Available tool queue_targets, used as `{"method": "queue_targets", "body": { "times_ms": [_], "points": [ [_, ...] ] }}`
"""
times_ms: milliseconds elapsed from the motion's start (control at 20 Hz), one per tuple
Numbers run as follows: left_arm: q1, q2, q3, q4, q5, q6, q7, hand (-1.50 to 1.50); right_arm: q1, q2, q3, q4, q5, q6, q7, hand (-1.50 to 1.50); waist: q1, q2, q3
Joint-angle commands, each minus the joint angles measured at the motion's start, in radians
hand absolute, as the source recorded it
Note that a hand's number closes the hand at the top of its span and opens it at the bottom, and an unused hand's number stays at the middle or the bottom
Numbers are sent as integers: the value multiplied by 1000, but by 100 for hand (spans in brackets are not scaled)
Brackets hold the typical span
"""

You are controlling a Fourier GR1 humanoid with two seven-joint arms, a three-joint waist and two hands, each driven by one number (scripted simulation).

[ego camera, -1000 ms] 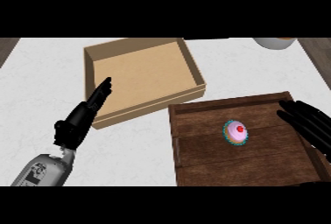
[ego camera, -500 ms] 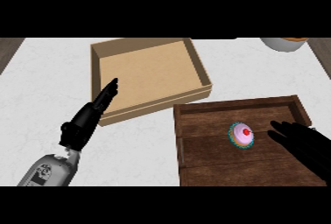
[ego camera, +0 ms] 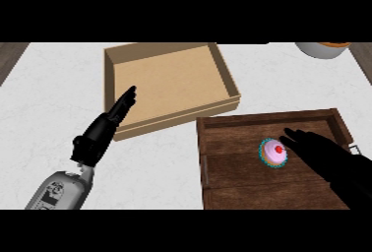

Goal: Pick the cupcake from the tray and place it in the cardboard box

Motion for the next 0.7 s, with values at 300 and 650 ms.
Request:
{"method": "queue_targets", "body": {
  "times_ms": [300, 650],
  "points": [
    [8, -43, 43, -47, -61, -23, 61, 0, -27, 125, -28, 214, 158, 65, -124, -150, -2, -1, 1],
    [36, -118, 47, 9, -121, -46, -4, 0, -28, 238, -19, 192, 261, 110, -133, -150, -4, -1, 0]
  ]
}}
